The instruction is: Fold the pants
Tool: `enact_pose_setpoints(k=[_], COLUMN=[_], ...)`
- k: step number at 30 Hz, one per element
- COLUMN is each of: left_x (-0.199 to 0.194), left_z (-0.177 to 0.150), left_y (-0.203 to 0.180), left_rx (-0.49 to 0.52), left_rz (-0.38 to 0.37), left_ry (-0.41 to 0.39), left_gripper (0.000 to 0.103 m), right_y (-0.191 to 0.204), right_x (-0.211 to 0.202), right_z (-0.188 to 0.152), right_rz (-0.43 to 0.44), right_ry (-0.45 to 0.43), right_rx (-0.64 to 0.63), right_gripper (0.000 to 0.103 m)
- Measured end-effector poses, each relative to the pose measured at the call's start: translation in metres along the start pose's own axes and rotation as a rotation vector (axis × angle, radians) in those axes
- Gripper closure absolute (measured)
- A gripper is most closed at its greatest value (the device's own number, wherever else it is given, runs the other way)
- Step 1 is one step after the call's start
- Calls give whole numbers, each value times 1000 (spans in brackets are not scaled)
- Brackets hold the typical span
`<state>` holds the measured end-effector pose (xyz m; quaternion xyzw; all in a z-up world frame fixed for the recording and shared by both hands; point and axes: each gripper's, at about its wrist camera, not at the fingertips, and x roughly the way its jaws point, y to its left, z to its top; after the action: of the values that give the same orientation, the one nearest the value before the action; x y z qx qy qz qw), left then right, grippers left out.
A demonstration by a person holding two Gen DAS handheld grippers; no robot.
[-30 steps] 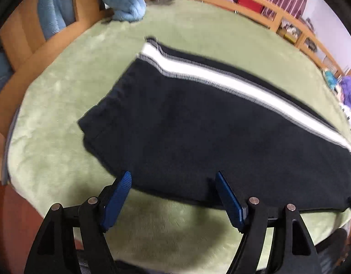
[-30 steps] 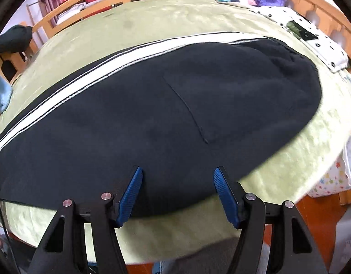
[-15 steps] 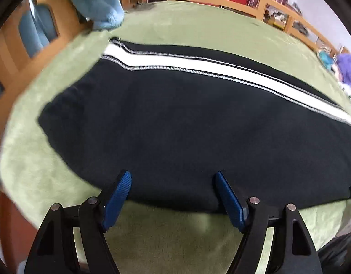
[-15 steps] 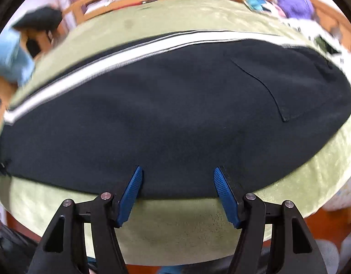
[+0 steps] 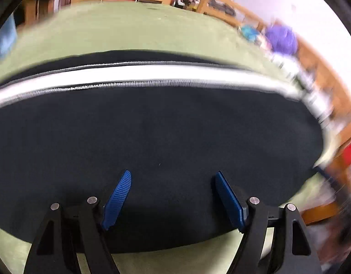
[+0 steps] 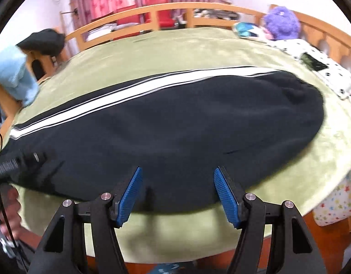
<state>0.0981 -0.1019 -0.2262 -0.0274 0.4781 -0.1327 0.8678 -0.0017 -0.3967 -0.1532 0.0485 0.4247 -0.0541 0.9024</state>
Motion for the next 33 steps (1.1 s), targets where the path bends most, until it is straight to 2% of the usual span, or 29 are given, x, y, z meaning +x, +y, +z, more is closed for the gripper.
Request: enact_pose_setpoints(k=[2,5,7,9,10,12,14,16,18,20,24,26,29,31,32,33], left_x=[-6,-19,-26,-32,-34,-41,-50,-67,-77,-78,-76,-77,-71,-70,-68,-67], left_z=[-13,-20,-19,-23,-25,-28,-27,-35,-43,-47,-48,-46,-37,-35,-33,-31], left_y=[-5,18,35,52,62,78,90,105,114,118,122,126,129,132,133,134], left_rx=[79,53,33,28,22,-14,-76,-110,-169,-211,-293,-312,-315,-323,-332,-343], left_rz=[104,149,210,273,306,316,324,326,296,265,256,246,278,279,281,287], left_ry=[-46,-39,-31,-24,-16,-7,-3,-29,-66,-80,-102,-106,-96,-90,-91,-92], left_gripper=[26,26,25,18,14,14,14,16,16,16,16,16,16,16,16,16], right_y=[-26,-64,-86,-104,-113,-127,-130,-132,-143,-165,-210,-239,-262,-278,-282,-284], right_x=[9,22,33,48,64,88,75,59,48,41,54,64,83,104,114,124], right_z=[7,24,35,40,41,36,30,33,40,52,78,90,95,96,96,97], right_rz=[-24,-55,-86,-101,-115,-113,-88,-100,-113,-104,-167,-108,-40,55,85,83], right_ry=[-9,-39,-53,-26,19,108,69,42,-6,-35,-42,-45,-21,9,20,27], right_rx=[10,19,19,20,15,1,-20,-56,-39,28,195,328,457,578,619,652], right_gripper=[38,38,38,38,38,40,41,41,37,31,31,31,30,29,20,18])
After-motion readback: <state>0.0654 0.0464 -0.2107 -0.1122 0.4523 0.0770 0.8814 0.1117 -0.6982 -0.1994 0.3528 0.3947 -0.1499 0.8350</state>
